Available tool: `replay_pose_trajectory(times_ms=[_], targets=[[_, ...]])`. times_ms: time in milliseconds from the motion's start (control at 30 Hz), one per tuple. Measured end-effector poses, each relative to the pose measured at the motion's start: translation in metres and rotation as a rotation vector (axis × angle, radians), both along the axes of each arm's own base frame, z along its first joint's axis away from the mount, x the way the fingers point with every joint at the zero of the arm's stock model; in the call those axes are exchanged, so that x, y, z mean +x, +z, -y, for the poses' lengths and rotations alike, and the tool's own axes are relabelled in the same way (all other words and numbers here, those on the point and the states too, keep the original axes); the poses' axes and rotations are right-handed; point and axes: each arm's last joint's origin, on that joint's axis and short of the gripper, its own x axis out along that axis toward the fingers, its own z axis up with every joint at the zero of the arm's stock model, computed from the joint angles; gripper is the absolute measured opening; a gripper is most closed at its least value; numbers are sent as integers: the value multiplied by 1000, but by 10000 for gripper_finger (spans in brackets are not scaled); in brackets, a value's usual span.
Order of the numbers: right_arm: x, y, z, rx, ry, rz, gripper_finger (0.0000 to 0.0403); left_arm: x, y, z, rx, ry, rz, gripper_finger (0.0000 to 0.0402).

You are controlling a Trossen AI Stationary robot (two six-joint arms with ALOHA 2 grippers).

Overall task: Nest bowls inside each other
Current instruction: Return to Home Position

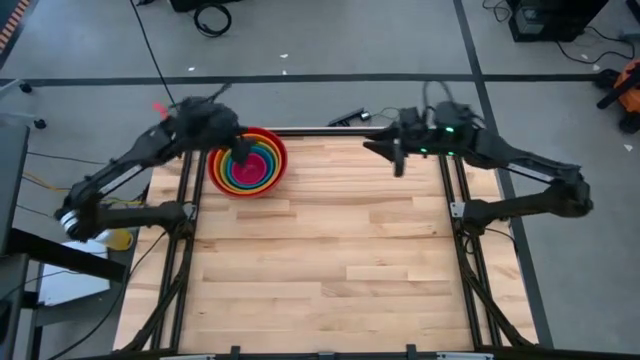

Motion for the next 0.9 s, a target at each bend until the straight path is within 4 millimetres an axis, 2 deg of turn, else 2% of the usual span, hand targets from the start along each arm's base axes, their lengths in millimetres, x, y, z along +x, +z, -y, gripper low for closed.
replay_pose_trajectory(times_ms=[100, 200, 300, 433, 533, 667, 800, 900], targets=[[-17, 11, -13, -41, 19, 34, 93, 5, 17, 21, 164, -125, 286, 205], [-31, 9, -26, -45, 53, 38, 26, 3, 10, 33, 185, -162, 398, 175], [-40, -10, -38, -19, 93, 76, 14, 5, -6, 48, 141, -256, 526, 134], [-41, -52, -46, 79, 118, 192, 9, 1, -14, 71, 159, -365, 727, 69], [-39, -77, -51, 138, 148, 267, 8, -4, -27, 80, 154, -380, 712, 17], [-42, -96, -55, 151, 175, 186, 12, -10, -42, 83, 211, -423, 566, 11], [-64, -99, -59, 79, 191, 58, 5, -25, -39, 90, 300, -497, 547, 13], [-88, -92, -62, -15, 169, 97, 5, -41, -44, 94, 322, -506, 499, 5]])
